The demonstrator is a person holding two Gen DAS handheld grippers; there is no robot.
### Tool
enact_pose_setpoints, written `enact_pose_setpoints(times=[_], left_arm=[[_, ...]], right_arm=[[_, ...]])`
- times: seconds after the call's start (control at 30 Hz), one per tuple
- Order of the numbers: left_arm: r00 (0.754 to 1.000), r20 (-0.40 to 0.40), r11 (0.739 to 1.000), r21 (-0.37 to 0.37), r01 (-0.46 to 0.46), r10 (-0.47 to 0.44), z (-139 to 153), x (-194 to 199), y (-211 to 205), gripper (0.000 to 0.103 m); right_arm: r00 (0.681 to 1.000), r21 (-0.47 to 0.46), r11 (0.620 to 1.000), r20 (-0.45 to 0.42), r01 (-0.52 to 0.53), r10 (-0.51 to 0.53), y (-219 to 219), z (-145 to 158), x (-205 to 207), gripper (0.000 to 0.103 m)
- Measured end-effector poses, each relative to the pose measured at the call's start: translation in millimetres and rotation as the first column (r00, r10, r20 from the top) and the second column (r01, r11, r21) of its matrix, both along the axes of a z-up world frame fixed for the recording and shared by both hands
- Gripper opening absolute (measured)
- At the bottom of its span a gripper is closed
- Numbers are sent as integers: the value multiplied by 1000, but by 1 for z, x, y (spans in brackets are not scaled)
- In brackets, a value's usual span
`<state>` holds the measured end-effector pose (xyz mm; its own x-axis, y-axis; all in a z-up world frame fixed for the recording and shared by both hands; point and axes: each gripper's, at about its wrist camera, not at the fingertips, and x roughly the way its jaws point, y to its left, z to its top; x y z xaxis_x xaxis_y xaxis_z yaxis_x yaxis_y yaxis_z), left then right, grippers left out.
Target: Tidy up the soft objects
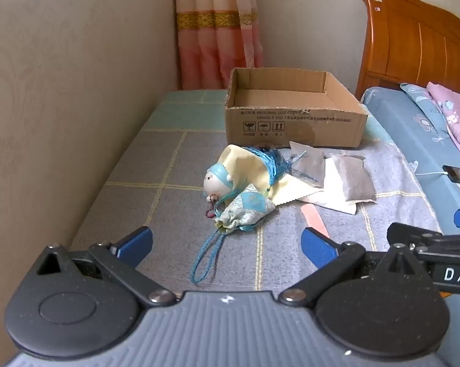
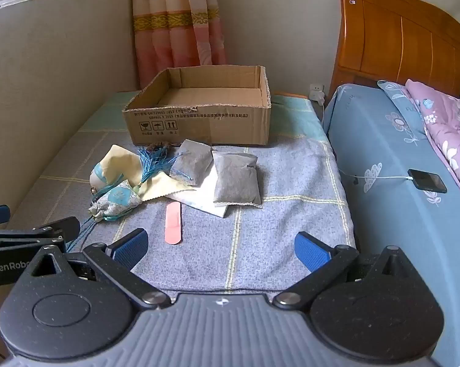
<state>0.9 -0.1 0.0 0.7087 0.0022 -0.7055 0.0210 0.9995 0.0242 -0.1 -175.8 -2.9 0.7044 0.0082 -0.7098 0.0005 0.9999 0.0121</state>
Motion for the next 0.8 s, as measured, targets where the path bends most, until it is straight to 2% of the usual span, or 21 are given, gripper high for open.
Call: enact_pose_setpoints(times=[0.13,0.8], left_arm=[[1000,3,1000,24,-8,8,0,3,-4,103],[1000,18,1000,-5,-3,3,3,-4,0,103]], right_arm=[[1000,-3,1000,5,3,-3,0,1,-1,103],[1000,-5,1000,9,2,-2,0,5,-4,103]])
